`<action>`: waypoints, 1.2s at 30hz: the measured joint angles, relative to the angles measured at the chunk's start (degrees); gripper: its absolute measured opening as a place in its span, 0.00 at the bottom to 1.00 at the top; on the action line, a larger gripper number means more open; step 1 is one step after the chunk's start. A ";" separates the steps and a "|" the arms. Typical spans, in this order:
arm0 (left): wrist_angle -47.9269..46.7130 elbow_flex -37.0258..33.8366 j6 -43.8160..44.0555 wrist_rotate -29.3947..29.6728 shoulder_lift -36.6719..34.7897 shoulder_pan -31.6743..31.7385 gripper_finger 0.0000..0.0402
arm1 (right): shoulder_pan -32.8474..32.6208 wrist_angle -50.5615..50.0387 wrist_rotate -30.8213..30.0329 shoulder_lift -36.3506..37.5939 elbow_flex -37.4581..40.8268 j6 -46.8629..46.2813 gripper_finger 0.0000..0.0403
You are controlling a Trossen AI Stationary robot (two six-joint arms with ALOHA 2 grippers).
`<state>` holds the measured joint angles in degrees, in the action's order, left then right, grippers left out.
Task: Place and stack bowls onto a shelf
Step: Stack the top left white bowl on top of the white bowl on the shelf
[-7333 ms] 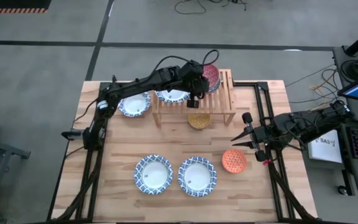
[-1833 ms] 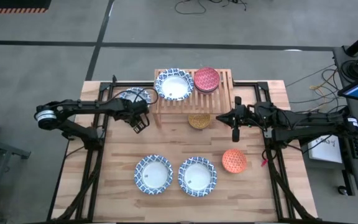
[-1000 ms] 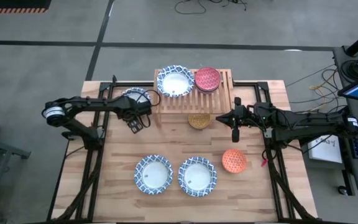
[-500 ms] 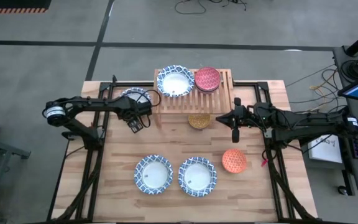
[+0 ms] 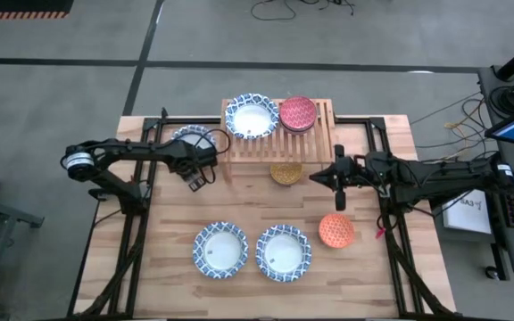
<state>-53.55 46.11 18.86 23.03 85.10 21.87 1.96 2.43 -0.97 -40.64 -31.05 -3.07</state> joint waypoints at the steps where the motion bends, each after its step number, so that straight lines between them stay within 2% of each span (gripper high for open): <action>1: -0.54 0.00 0.33 -0.06 -0.05 0.00 0.10 | -0.28 0.01 -0.01 0.00 0.00 0.02 0.02; 4: -2.41 0.00 1.76 -1.01 -0.24 0.00 0.02 | -0.83 0.00 -0.02 0.00 0.00 0.02 0.02; 11: -11.09 0.77 6.50 -2.34 -3.28 -2.66 0.00 | -0.99 0.03 -0.04 0.00 0.00 0.13 0.02; 15: -13.33 1.01 1.95 -13.73 -6.84 -6.02 0.00 | -0.99 0.02 -0.07 0.00 0.00 0.13 0.02; 17: -12.90 1.01 -1.79 -16.41 -8.68 -8.05 0.00 | -0.99 0.00 -0.07 0.00 0.00 0.15 0.02; 18: -12.73 1.01 -3.07 -14.89 -9.49 -8.89 0.00 | -0.99 0.03 -0.07 0.00 0.00 0.17 0.02; 22: -13.45 1.01 -4.76 -2.24 -12.08 -10.91 0.00 | -0.99 0.01 -0.07 -0.01 0.00 0.86 0.02; 23: -13.40 1.01 -4.66 -1.30 -12.49 -10.98 0.00 | -0.99 0.03 -0.07 -0.02 0.00 0.90 0.02; 29: -12.24 0.65 -4.76 -1.38 -13.22 -10.97 0.06 | -0.99 0.03 -0.07 -0.02 0.00 1.60 0.02; 36: -9.40 -0.55 -4.70 -1.14 -11.09 -10.97 0.27 | -1.04 -0.04 -0.04 -0.09 0.00 2.14 0.02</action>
<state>-62.94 45.56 14.15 21.89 74.01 10.90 0.92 2.39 -1.01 -40.73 -31.05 -0.93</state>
